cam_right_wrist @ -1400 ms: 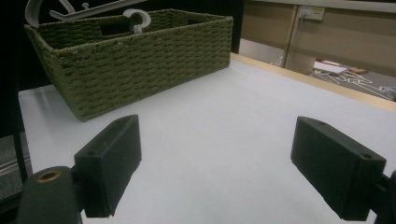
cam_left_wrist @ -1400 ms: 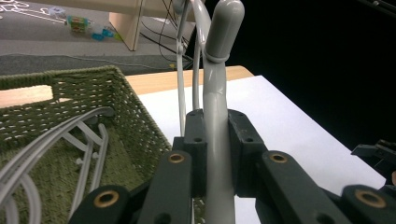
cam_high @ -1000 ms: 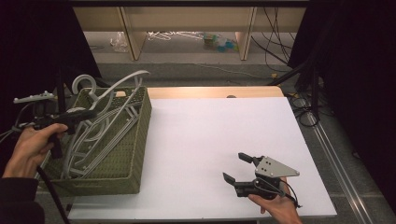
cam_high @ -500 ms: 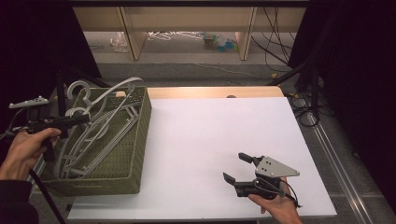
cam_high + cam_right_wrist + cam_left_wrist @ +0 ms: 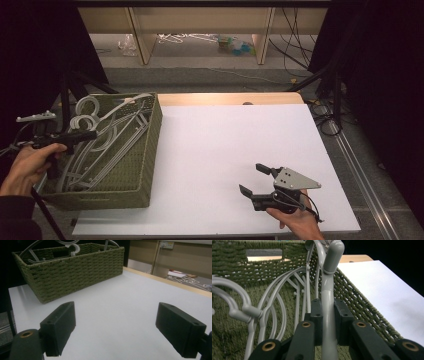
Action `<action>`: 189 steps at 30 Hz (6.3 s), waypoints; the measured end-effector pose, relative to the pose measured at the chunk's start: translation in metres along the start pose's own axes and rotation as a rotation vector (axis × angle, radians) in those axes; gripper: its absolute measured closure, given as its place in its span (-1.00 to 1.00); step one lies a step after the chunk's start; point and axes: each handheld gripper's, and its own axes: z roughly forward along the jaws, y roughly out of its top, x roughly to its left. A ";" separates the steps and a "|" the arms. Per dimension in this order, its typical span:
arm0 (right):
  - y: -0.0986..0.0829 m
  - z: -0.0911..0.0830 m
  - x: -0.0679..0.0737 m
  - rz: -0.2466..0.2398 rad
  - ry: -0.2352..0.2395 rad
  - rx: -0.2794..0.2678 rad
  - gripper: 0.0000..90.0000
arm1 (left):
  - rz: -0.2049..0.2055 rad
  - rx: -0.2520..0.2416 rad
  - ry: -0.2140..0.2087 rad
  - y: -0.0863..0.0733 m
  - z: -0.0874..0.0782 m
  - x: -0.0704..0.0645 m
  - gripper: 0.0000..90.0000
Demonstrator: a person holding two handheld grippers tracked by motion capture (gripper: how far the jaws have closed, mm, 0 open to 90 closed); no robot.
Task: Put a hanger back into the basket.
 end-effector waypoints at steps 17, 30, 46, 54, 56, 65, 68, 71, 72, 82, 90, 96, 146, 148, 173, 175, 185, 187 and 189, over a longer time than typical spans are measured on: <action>0.000 0.000 0.000 -0.002 -0.003 0.000 -0.62 | 0.015 0.118 0.102 -0.017 0.027 0.006 0.72; 0.000 0.000 0.000 -0.003 -0.003 0.002 -0.62 | 0.034 0.140 0.277 -0.022 0.030 0.012 0.62; 0.000 0.000 0.000 0.002 -0.002 0.005 -0.62 | 0.048 0.171 0.452 -0.024 0.026 0.017 0.69; 0.000 0.000 0.000 0.002 -0.001 0.007 -0.62 | 0.034 0.187 0.507 -0.026 0.032 0.021 0.69; 0.000 0.000 0.000 0.000 -0.002 0.005 -0.62 | 0.019 0.181 0.514 -0.027 0.033 0.022 0.67; 0.000 0.001 0.001 0.012 -0.006 0.001 -0.62 | -0.024 0.053 0.494 -0.023 0.019 0.008 0.29; 0.000 0.001 0.001 -0.002 -0.003 -0.004 -0.62 | -0.012 0.021 0.466 -0.022 0.016 -0.001 0.10; 0.000 0.000 0.001 0.004 -0.001 0.005 -0.62 | -0.014 -0.029 0.408 -0.021 0.013 -0.013 -0.01; 0.000 0.000 0.000 0.006 0.000 0.002 -0.62 | -0.008 -0.038 0.385 -0.020 0.013 -0.019 -0.04; -0.001 0.002 0.001 0.035 0.017 0.001 -0.62 | 0.053 -0.082 0.270 -0.017 0.018 -0.062 -0.26; 0.000 0.001 0.000 0.024 0.004 0.010 -0.62 | 0.108 -0.102 0.184 -0.020 0.029 -0.094 -0.32; 0.000 0.000 -0.001 0.029 0.012 0.020 -0.62 | 0.143 -0.105 0.152 -0.024 0.039 -0.111 -0.35; 0.000 0.003 -0.001 0.022 0.029 0.022 -0.62 | 0.296 -0.074 -0.065 -0.070 0.070 -0.223 -0.44; 0.000 0.003 0.000 0.015 0.018 0.022 -0.62 | 0.311 -0.070 -0.073 -0.072 0.072 -0.224 -0.44; -0.007 -0.009 0.004 0.039 0.015 0.041 -0.64 | 0.304 -0.065 -0.101 -0.107 0.092 -0.226 -0.56; -0.008 -0.013 0.004 0.040 0.000 0.038 -0.64 | 0.314 -0.069 -0.100 -0.107 0.091 -0.225 -0.56; -0.009 -0.021 0.003 0.058 -0.010 0.048 -0.64 | 0.314 -0.079 -0.101 -0.107 0.091 -0.226 -0.56; -0.009 -0.021 0.004 0.049 -0.007 0.051 -0.64 | 0.312 -0.078 -0.100 -0.107 0.091 -0.226 -0.56; -0.009 -0.020 0.005 0.048 0.008 0.050 -0.64 | 0.311 -0.082 -0.105 -0.107 0.091 -0.225 -0.56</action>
